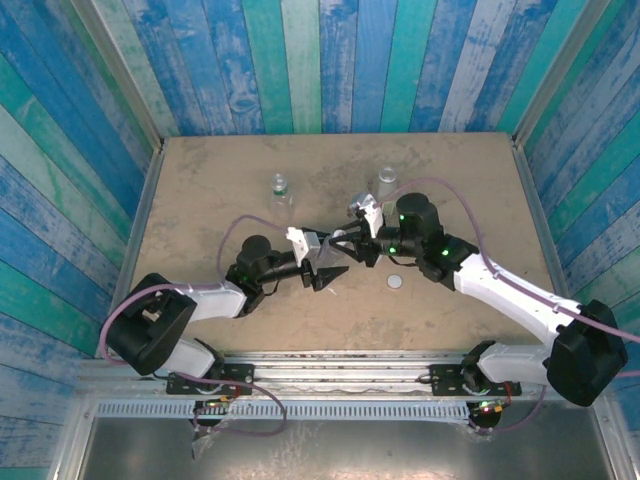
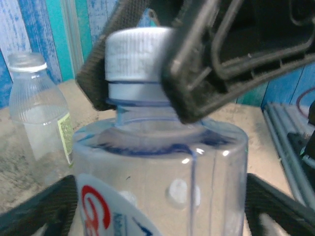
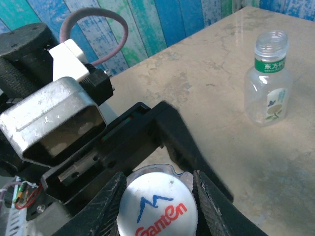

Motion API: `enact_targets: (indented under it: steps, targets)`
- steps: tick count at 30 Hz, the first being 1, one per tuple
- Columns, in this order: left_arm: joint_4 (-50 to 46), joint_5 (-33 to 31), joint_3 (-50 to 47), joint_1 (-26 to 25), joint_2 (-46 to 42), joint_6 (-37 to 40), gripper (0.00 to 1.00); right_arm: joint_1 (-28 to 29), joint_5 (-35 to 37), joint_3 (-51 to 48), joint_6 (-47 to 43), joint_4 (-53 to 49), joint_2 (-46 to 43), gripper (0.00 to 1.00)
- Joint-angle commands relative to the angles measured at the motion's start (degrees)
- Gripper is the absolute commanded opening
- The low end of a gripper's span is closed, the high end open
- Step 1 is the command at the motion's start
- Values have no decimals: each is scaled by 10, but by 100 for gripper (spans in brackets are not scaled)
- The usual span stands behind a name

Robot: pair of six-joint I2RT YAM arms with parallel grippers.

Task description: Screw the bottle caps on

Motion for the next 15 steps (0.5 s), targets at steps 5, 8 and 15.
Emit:
enact_targets:
  steps: [5,8,15]
  targets:
    - [-8,-88,-55,1,-64,10,94,-30,133,-15,4,-46,-49,27]
    - [-8,-115,-73,1,-76,16,94,-56,219,-26,17,-64,-78,26]
    - [23,-136,-73,1,-71,4,94,-148,313,-21,6,-89,-104,25]
